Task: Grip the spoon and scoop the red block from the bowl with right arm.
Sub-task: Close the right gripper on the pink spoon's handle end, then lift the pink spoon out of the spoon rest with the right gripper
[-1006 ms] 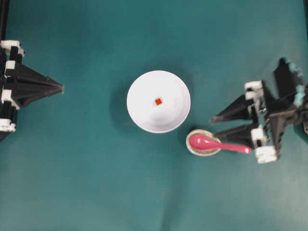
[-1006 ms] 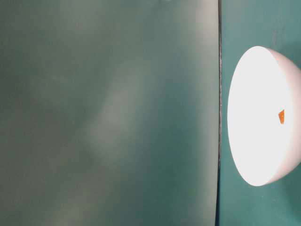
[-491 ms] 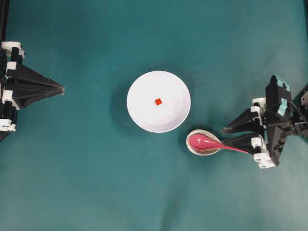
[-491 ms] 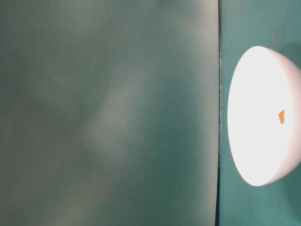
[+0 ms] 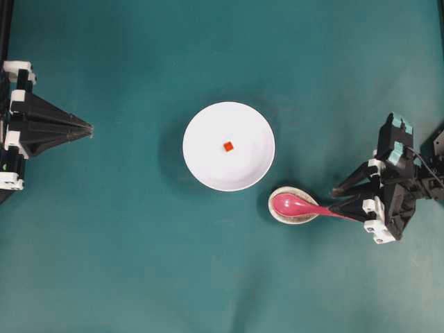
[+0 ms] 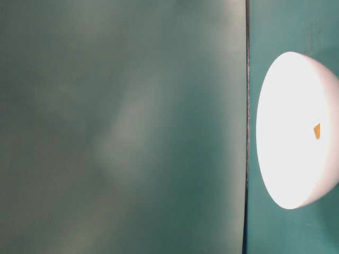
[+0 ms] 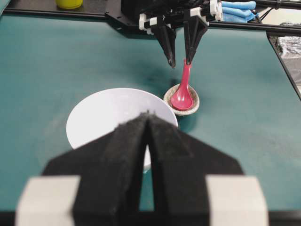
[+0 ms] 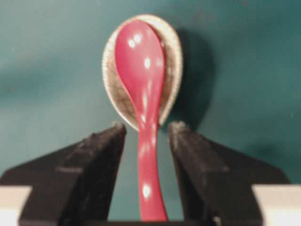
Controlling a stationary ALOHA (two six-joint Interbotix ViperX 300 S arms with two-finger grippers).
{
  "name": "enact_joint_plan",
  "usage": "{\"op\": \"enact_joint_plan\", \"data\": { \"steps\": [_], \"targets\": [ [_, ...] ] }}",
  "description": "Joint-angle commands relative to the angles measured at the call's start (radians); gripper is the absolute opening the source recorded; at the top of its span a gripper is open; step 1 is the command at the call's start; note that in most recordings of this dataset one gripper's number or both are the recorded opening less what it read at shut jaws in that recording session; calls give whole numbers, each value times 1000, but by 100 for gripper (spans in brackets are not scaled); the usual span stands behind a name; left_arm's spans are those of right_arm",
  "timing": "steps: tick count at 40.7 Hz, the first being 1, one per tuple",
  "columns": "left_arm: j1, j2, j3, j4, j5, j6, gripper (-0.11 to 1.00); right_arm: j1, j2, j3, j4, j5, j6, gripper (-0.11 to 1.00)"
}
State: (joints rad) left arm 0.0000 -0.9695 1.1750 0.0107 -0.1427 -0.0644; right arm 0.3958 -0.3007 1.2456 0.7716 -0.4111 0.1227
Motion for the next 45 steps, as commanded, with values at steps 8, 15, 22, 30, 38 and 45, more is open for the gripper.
{"op": "enact_joint_plan", "data": {
  "steps": [8, 15, 22, 30, 38, 45],
  "targets": [
    [0, 3, -26, 3, -5, 0, 0, 61, 54, -49, 106, -64, -2, 50],
    [0, 5, -25, 3, -3, 0, 0, 130, 135, -61, 153, -176, -2, 50],
    [0, 3, -25, 3, 3, 0, 0, 196, 196, -37, 153, -307, -11, 50],
    [0, 3, -26, 3, 9, 0, 0, 244, 249, 0, 156, -402, -41, 50],
    [0, 3, -26, 3, 12, -2, 0, 261, 268, 28, 155, -426, -43, 50],
    [0, 3, -26, 3, 25, -2, 0, 304, 275, 41, 155, -457, -43, 50]
  ]
}}
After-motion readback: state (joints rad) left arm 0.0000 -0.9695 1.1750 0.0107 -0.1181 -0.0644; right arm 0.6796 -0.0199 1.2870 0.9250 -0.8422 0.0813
